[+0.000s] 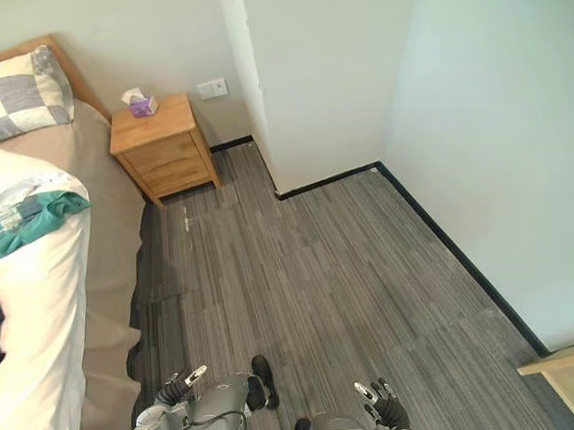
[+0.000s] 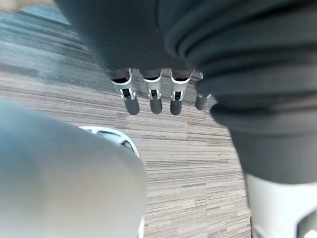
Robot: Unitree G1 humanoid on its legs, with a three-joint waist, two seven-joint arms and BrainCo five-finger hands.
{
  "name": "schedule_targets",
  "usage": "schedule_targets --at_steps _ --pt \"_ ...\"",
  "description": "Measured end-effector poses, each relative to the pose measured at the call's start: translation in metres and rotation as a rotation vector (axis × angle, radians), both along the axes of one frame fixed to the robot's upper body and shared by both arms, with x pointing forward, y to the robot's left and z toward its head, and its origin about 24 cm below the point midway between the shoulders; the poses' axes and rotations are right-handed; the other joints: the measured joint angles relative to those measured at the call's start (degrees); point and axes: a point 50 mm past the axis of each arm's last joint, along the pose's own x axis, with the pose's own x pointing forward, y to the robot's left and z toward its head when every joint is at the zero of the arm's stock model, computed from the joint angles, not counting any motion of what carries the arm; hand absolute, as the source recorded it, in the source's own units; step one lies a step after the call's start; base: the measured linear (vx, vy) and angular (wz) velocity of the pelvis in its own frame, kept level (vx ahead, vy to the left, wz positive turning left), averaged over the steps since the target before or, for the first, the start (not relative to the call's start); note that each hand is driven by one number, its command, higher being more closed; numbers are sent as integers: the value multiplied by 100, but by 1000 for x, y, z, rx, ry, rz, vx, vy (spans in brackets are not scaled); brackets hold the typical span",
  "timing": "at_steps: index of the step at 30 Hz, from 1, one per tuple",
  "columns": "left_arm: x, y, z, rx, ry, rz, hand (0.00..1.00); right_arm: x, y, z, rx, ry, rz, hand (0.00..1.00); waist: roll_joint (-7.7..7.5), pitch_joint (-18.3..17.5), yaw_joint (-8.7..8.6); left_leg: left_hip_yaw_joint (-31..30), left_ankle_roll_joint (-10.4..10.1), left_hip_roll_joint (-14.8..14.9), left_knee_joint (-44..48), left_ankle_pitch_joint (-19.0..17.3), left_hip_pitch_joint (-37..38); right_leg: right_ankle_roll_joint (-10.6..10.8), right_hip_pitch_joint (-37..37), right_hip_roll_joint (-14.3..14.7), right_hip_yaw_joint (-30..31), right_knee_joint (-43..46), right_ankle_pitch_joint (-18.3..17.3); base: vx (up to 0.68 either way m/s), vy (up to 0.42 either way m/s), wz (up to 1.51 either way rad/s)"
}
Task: Tidy the bed and pick cloth on bed and put in laundry
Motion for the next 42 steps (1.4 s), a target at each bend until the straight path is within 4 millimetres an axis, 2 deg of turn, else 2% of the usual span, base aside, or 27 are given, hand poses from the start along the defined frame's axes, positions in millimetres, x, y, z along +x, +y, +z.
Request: schedule_targets --at_steps 1,2,4,5,6,7,8,10,14,16,18,19,20,22,23,24,26,30,32,33,34,35,36,37,40,41,42 --pt "-2 1 -1 -9 13 19 0 -1 -1 -1 -10 12 9 0 -63 -74 18 64 290 -114 1 -93 -16 6 21 -7 -38 106 -140 376 53 15" --pt "-3 1 -1 -12 20 23 0 -2 0 -1 -13 18 14 0 -92 -117 21 66 458 -198 -5 -131 -7 90 12 -24 -74 187 -192 429 41 23" --pt "-11 1 -6 -25 73 26 0 -7 2 -4 -9 59 15 0 -213 -356 13 42 1081 -543 -255 -218 199 542 -315 -85 -281 1269 -460 497 65 31" --pt "-12 3 -6 -26 79 33 0 -8 5 -6 3 71 10 0 -330 -402 18 22 1179 -573 -308 -183 295 618 -488 -203 -424 1743 -510 525 82 32" --pt "-17 12 -7 -7 102 25 0 -5 12 -8 23 84 30 0 -465 -580 34 -81 1139 -783 -558 -275 466 800 -974 -444 -724 2904 -396 446 54 46" --pt "-19 11 -8 -8 124 9 0 -3 17 -8 33 81 37 0 -570 -646 -9 -374 1075 -936 -756 -327 680 1238 -1451 -680 -792 4076 -65 468 54 62" --pt "-19 11 -9 -7 133 4 0 -4 18 -9 38 88 35 0 -595 -648 -32 -513 1023 -998 -798 -341 793 1251 -1629 -832 -866 4504 -57 504 34 95" --pt "-22 11 -10 13 166 -25 0 -8 19 -10 53 120 34 0 -523 -629 -22 -1048 940 -1055 -945 -458 1309 1055 -1904 -1368 -1116 5078 -282 532 -4 118" --pt "-27 5 -13 -1 203 -42 0 -3 13 -9 61 104 -13 0 -256 -608 -76 -2010 742 -726 -1380 -457 1877 1040 -2351 -1486 -1016 3883 -439 459 -151 132" --pt "-28 6 -13 8 216 -39 0 -1 13 -8 65 100 -39 0 -257 -603 -77 -2382 571 -531 -1547 -490 2063 1128 -2590 -1451 -857 2978 -348 360 -243 93" --pt "-29 7 -14 15 225 -33 0 0 13 -8 69 93 -60 0 -313 -594 -91 -2796 316 -371 -1629 -655 2263 1104 -2931 -1357 -406 1658 269 391 -347 83" --pt "-30 8 -14 16 226 -30 0 1 13 -8 70 92 -62 0 -323 -579 -97 -2853 261 -345 -1631 -718 2330 1085 -2994 -1351 -322 1351 492 445 -446 71" --pt "-31 8 -14 17 229 -16 0 1 14 -8 77 88 -75 0 -360 -542 -109 -2995 138 -284 -1594 -964 2511 1106 -3110 -1385 -129 591 1064 370 -401 54" --pt "-32 10 -14 14 229 12 0 1 16 -7 77 84 -76 0 -417 -517 -105 -3121 -27 -229 -1554 -1211 2705 1111 -3130 -1414 -53 211 1314 350 -421 51" --pt "-34 8 -15 8 232 23 0 -5 17 -8 82 93 -89 0 -472 -522 -119 -3218 -173 -99 -1521 -1422 2862 1097 -3087 -1334 -76 373 1918 445 -500 52" --pt "-29 1 -15 1 217 8 0 1 10 -5 64 73 -94 0 -269 -468 -124 -3109 -264 72 -1370 -1387 2902 876 -3187 -1190 -152 838 1664 443 -468 43" --pt "-29 -2 -15 -13 208 15 0 7 9 -1 60 44 -108 0 -213 -405 -140 -2801 -348 147 -1171 -1134 2893 617 -3286 -1196 -275 1483 1141 400 -412 32" --pt "-28 -5 -15 -20 209 11 0 4 11 -3 101 65 -159 0 -187 -463 -136 -2791 -432 276 -849 -552 2954 477 -3137 -1182 -481 1994 450 310 -297 25" --pt "-28 -3 -15 -21 204 20 0 2 12 -4 112 79 -159 0 -175 -476 -152 -2868 -653 397 264 -389 2475 445 -2829 -1169 -599 1789 356 255 -242 28" --pt "-26 -3 -14 -20 193 24 0 -1 12 -5 118 87 -156 0 -143 -495 -174 -2974 -917 582 1587 43 1833 400 -2488 -1070 -677 1504 316 356 -223 21" --pt "-24 0 -12 -15 178 17 0 -6 9 -5 111 93 -151 0 -97 -484 -148 -2860 -887 864 2801 54 1280 283 -2148 -905 -699 1208 276 306 -186 14" --pt "-22 0 -12 -19 167 14 0 -7 8 -5 107 97 -150 0 -61 -480 -121 -2751 -817 962 3246 -110 1074 228 -1966 -848 -698 1101 262 439 -175 -2" --pt "-20 0 -11 -13 150 13 0 -10 8 -7 109 104 -145 0 -59 -476 -105 -2502 -675 1004 3661 -541 785 140 -1570 -821 -682 901 255 304 -87 -9" --pt "-19 1 -10 -14 144 11 0 -11 9 -7 106 104 -136 0 -71 -473 -103 -2141 -565 945 3564 -853 597 139 -1241 -861 -656 692 218 420 -94 -13" --pt "-15 0 -9 -17 124 0 0 -5 10 -6 99 81 -92 0 -81 -469 -71 -1556 -463 636 2449 -1071 245 259 -911 -1049 -556 552 69 339 40 -34" --pt "-13 0 -7 -14 116 -1 0 -2 10 -5 99 67 -71 0 -90 -468 -8 -1309 -438 376 1353 -963 107 389 -798 -1178 -484 521 -31 413 124 -37" --pt "-12 -1 -7 -12 113 -7 0 -3 10 -5 101 69 -70 0 -87 -464 29 -1176 -417 174 173 -505 109 523 -690 -1239 -424 498 -129 535 188 -32"
